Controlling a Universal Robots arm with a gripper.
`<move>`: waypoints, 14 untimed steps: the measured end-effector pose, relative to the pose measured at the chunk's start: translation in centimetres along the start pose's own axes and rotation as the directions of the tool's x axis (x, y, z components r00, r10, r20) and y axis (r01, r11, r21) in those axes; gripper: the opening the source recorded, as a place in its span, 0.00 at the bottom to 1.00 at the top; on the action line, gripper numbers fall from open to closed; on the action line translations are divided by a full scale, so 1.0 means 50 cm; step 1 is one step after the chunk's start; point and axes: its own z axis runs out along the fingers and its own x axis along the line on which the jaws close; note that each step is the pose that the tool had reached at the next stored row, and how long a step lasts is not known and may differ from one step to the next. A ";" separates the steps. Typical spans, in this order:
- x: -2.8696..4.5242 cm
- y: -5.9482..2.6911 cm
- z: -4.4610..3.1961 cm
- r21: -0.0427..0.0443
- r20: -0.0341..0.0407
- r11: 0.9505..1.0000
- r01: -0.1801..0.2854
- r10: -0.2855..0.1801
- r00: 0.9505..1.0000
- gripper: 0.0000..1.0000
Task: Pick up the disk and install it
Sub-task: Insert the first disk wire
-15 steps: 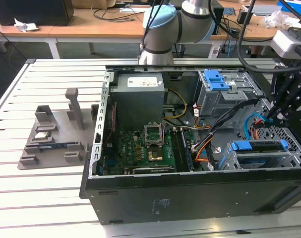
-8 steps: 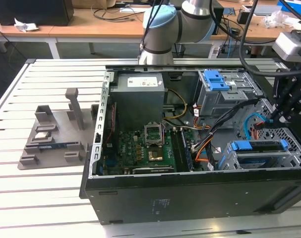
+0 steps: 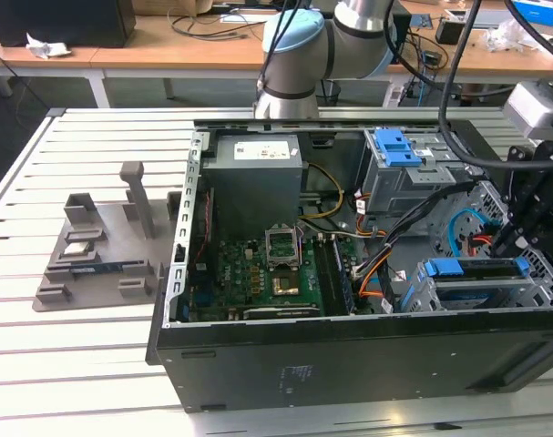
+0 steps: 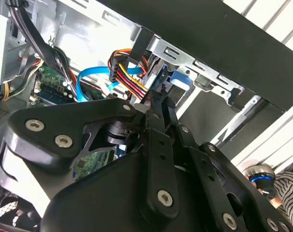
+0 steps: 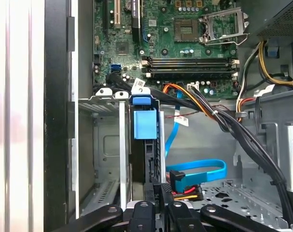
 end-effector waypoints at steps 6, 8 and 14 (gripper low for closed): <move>0.000 0.000 0.010 0.000 0.000 1.000 0.000 0.000 1.000 0.17; 0.000 0.001 0.013 0.000 0.000 1.000 0.000 0.000 1.000 0.17; 0.000 0.002 0.024 0.000 0.000 1.000 0.000 0.000 1.000 0.17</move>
